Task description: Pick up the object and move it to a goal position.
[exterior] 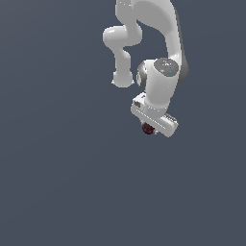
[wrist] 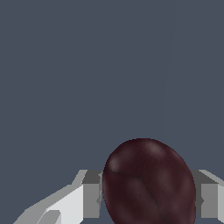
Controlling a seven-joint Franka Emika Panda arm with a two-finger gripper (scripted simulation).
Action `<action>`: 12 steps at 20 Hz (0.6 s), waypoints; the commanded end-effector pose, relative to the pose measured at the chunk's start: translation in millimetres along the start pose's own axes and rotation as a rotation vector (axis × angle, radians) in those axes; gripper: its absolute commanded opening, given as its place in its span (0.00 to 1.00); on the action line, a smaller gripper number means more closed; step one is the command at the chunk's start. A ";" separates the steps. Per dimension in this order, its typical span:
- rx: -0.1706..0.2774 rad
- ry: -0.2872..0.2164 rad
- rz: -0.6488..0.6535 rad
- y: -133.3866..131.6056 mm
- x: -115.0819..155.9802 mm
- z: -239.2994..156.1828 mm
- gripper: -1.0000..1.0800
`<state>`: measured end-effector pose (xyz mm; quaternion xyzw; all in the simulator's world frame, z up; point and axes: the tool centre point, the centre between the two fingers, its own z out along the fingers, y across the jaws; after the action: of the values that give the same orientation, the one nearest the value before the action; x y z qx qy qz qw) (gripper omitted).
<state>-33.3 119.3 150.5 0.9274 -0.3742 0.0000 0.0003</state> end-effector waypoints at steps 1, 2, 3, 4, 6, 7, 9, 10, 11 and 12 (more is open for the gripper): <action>0.000 0.001 0.000 -7.2 -3.2 -28.2 0.00; 0.000 0.001 0.001 -10.1 -4.4 -39.0 0.00; 0.000 0.001 0.001 -13.0 -5.7 -49.8 0.00; 0.000 0.001 0.001 -15.9 -6.9 -60.5 0.00; 0.000 0.001 0.001 -21.7 -9.3 -81.7 0.00; 0.000 0.002 0.001 -24.5 -10.4 -92.1 0.00; 0.000 0.002 0.001 -30.3 -12.7 -112.9 0.00; 0.000 0.002 0.001 -33.2 -13.9 -123.2 0.00; 0.000 0.002 0.001 -36.1 -15.0 -133.4 0.00; 0.000 0.002 0.001 -39.0 -16.1 -143.5 0.00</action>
<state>-19.3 154.4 277.9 0.9272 -0.3745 0.0008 0.0007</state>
